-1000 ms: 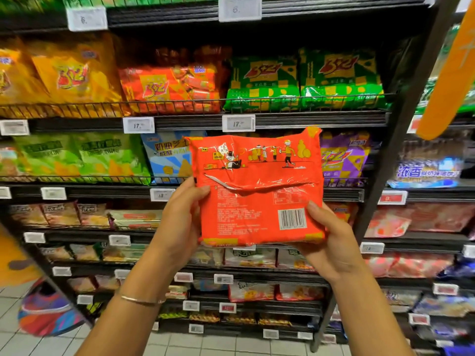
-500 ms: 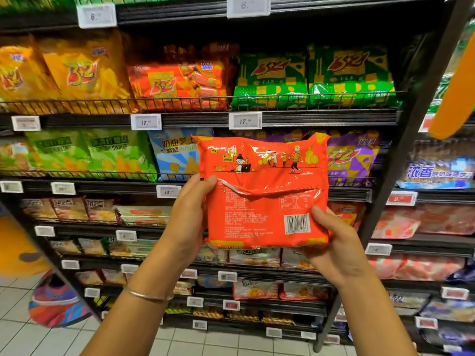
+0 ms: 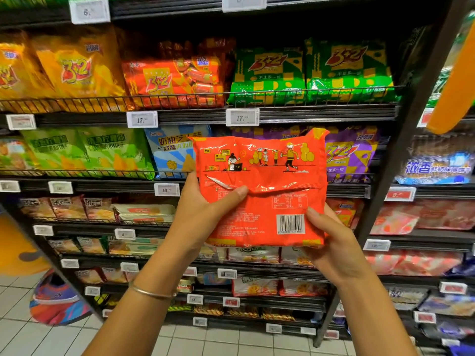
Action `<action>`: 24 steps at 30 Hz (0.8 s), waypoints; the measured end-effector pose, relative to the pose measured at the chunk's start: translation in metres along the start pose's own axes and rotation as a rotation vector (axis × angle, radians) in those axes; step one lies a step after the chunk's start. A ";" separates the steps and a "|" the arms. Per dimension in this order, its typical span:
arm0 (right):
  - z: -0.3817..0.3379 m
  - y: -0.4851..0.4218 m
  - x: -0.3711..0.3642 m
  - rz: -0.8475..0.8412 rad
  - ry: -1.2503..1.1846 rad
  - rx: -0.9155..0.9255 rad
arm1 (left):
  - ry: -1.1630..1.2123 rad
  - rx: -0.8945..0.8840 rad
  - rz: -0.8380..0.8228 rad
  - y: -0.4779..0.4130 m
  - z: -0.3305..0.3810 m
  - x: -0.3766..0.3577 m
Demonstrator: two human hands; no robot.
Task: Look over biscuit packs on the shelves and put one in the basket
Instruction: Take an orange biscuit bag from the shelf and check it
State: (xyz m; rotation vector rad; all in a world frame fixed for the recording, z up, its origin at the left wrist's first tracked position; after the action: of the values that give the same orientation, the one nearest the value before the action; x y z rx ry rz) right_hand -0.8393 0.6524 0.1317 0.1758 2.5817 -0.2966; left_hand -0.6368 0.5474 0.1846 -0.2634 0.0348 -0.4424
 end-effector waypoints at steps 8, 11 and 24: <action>0.010 0.003 0.006 -0.018 0.086 0.003 | 0.018 0.021 0.089 -0.002 0.001 -0.003; 0.017 0.004 0.010 -0.008 0.073 -0.014 | 0.040 0.034 0.087 0.001 -0.002 -0.004; 0.033 0.003 0.046 0.181 0.011 -0.008 | -0.237 0.053 -0.146 -0.023 -0.039 -0.023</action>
State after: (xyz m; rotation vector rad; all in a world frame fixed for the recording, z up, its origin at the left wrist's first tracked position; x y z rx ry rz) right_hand -0.8616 0.6498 0.0793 0.4064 2.5548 -0.2193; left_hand -0.6710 0.5279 0.1527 -0.2654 -0.2292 -0.5539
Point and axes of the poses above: each hand's wrist, its own y-axis away from the middle knuckle, its own x-axis out of the back of the hand, z = x × y, the point moved 3 cm from there along -y, towards the middle knuckle, and after that the axes turned 6 degrees about -z, right-handed, at the moved point
